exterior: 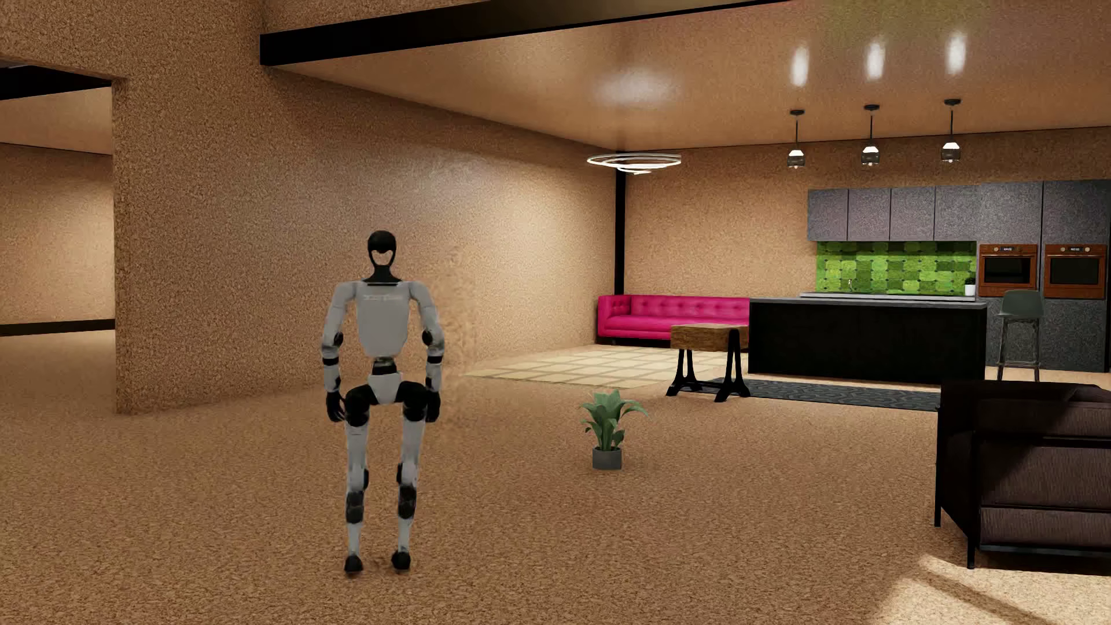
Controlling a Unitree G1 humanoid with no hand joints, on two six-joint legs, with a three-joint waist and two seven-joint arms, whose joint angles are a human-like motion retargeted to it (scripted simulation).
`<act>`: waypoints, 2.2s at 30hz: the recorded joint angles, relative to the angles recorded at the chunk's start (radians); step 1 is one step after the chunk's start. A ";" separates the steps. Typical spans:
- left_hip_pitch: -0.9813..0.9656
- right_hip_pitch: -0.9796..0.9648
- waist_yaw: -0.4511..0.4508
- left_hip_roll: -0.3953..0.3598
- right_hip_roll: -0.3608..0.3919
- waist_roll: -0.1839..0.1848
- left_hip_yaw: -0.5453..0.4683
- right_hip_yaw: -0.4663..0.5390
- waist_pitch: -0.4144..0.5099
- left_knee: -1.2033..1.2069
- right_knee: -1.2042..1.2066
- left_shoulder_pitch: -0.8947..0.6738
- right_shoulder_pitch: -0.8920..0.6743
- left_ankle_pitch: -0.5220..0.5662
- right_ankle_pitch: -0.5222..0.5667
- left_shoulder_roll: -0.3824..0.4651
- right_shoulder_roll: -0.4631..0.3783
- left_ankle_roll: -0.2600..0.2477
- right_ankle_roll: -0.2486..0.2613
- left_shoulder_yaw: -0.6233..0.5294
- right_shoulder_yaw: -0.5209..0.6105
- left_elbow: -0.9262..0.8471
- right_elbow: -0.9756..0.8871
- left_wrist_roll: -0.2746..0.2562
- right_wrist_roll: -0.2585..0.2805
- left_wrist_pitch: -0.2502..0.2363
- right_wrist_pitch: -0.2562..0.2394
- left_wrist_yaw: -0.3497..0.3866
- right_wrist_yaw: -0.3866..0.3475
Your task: Circle the plant
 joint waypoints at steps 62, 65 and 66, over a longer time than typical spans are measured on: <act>-0.241 0.067 0.184 -0.091 -0.162 -0.089 0.000 0.000 0.107 0.241 0.898 0.086 -0.050 -0.037 0.447 0.016 -0.023 0.000 0.000 0.003 -0.087 0.165 -0.144 0.000 0.000 0.000 0.000 0.000 0.000; 0.014 -0.215 -0.002 -0.063 -0.110 -0.031 0.000 0.000 0.137 0.087 0.740 0.037 -0.003 -0.063 0.565 0.038 -0.012 0.000 0.000 -0.032 0.010 0.083 -0.080 0.000 0.000 0.000 0.000 0.000 0.000; 0.077 -0.280 -0.042 -0.063 -0.104 -0.027 0.000 0.000 0.138 0.046 0.513 0.013 0.018 -0.070 0.692 0.041 -0.013 0.000 0.000 -0.008 0.008 0.054 -0.052 0.000 0.000 0.000 0.000 0.000 0.000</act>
